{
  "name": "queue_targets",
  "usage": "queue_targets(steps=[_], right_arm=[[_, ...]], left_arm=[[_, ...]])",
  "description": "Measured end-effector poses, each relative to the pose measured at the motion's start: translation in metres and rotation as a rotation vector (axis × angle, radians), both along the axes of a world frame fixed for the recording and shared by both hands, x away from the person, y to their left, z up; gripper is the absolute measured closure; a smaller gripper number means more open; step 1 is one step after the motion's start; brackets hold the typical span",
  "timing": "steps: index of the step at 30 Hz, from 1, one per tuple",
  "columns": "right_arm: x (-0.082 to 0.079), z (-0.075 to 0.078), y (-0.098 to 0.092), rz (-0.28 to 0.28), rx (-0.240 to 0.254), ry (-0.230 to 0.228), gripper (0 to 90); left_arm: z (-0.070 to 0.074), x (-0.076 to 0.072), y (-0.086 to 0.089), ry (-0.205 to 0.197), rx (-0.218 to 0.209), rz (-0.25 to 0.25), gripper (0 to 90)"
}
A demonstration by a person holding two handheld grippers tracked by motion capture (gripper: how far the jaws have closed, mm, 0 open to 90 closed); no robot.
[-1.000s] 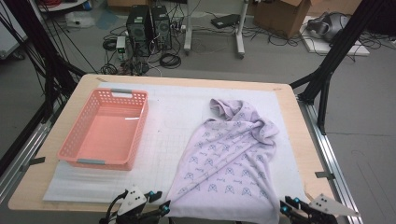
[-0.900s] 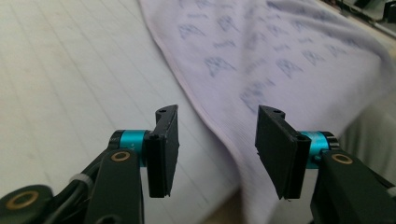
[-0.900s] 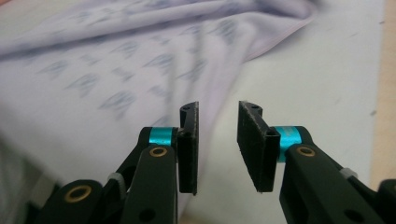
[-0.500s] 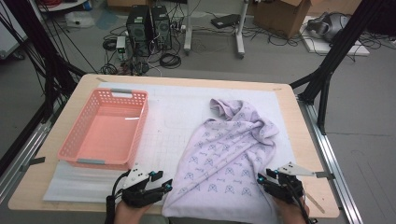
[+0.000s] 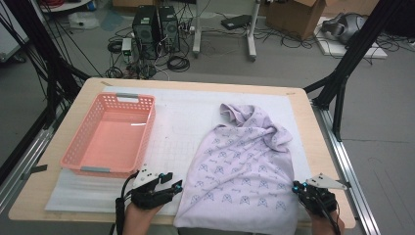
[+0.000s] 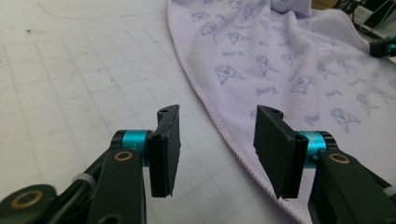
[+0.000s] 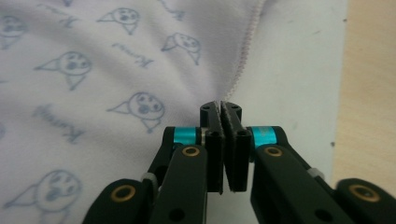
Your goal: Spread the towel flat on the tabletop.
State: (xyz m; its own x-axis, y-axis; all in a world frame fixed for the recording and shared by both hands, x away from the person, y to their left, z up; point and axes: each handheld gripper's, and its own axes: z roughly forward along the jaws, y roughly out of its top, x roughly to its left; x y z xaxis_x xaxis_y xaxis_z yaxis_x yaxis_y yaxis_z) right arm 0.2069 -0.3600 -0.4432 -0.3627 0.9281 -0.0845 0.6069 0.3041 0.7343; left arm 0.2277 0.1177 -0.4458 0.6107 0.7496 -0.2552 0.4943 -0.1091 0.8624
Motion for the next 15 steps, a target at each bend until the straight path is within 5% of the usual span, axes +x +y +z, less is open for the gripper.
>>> queue_targets(steps=[5,7,10,11,12,14,15], right_arm=[[-0.002,0.002,-0.005,0.000,0.127,-0.016,66.9],[-0.002,0.002,-0.007,0.002,0.122,-0.018,64.2],[-0.002,0.000,-0.010,0.000,0.143,-0.015,63.8],[-0.001,0.000,-0.011,-0.001,0.149,-0.014,63.8],[-0.001,0.000,-0.011,-0.004,0.152,-0.014,63.7],[0.000,-0.001,-0.011,-0.002,0.155,-0.011,63.7],[0.000,-0.002,-0.010,-0.003,0.157,-0.009,63.7]], left_arm=[[-0.001,0.035,-0.024,0.075,0.067,-0.029,48.1],[-0.005,0.047,-0.036,0.115,0.121,-0.040,45.9],[-0.005,0.052,-0.051,0.082,0.185,-0.060,47.9],[-0.005,0.050,-0.054,0.048,0.239,-0.048,50.2],[-0.006,0.047,-0.056,0.000,0.292,-0.035,59.0],[-0.005,0.045,-0.055,0.017,0.267,-0.050,84.8],[-0.006,0.043,-0.056,0.007,0.267,-0.041,86.5]])
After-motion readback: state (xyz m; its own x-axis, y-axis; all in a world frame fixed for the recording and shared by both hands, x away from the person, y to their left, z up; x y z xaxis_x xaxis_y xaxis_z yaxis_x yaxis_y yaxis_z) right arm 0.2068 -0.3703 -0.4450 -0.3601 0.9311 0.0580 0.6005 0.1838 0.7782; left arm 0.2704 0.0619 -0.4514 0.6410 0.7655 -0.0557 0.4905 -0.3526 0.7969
